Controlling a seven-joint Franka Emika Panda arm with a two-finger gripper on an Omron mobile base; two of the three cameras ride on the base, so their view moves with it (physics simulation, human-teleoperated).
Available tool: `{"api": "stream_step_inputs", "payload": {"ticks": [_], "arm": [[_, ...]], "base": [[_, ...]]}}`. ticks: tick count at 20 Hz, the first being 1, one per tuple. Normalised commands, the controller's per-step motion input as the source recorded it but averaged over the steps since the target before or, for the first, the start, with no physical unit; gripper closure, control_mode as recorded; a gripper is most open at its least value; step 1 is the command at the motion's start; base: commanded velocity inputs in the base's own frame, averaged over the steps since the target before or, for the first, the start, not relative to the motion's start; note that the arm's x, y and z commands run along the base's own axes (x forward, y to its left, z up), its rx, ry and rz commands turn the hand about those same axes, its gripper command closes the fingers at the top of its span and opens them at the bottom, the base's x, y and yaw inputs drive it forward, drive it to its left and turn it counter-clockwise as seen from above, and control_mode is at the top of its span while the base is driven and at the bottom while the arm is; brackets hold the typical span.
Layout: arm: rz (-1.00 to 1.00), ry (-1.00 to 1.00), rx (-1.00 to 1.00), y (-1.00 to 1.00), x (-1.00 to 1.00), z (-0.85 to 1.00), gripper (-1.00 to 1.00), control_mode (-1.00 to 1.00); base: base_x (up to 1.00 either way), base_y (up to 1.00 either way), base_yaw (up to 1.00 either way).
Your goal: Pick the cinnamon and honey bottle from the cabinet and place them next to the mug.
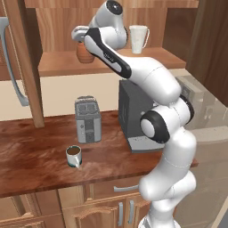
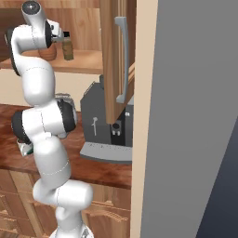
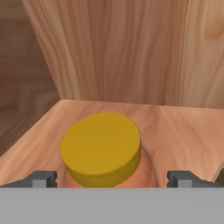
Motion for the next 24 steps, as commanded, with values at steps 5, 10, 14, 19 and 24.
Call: {"api": "stream_step_inputs", "payload": {"ticks": [5,10,14,19,24], "arm": [[0.00,0.00,0.00,0.04,0.06,0.00,-1.00,-1.00],[0.00,0.00,0.00,0.06,0.01,0.00,-1.00,-1.00],[0.00,-0.02,0.00,0.04,0.02,0.00,-1.00,-1.00],[0.00,-0.06,0.00,0.00,0.04,0.00,-1.00,-1.00],[0.00,-0.07,0.00,0.00,0.08,0.00,-1.00,-1.00]], "base": [[0.00,0.00,0.00],[0.00,0.00,0.00],[0.00,0.00,0.00],[0.00,0.00,0.00],[0.00,0.00,0.00]]}}
